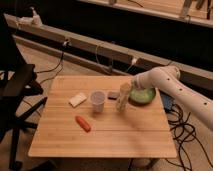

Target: Stand the bottle upright

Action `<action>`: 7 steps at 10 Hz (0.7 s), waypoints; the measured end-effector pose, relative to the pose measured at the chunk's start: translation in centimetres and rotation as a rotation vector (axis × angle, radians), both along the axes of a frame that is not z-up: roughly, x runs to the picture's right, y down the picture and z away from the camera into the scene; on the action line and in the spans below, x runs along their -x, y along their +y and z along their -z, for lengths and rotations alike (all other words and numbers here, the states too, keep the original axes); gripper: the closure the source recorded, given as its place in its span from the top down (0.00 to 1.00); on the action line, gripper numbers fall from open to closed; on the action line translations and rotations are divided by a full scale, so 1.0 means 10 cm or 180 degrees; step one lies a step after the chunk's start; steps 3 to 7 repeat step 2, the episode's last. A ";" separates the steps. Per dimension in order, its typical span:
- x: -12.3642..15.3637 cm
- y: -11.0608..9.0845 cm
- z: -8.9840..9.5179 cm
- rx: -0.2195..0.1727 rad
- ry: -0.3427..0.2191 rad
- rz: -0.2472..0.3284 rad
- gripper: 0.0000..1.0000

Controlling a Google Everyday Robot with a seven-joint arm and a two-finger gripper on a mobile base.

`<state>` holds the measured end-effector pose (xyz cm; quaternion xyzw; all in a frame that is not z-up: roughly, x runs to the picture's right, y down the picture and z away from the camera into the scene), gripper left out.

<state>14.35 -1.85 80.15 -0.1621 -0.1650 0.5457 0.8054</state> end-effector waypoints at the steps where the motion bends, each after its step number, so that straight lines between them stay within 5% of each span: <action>1: -0.03 0.05 0.00 -0.0023 0.0018 0.0011 0.44; 2: -0.04 0.12 0.01 -0.0010 0.0021 0.0022 0.32; 7: -0.04 0.12 0.01 -0.0010 0.0021 0.0022 0.32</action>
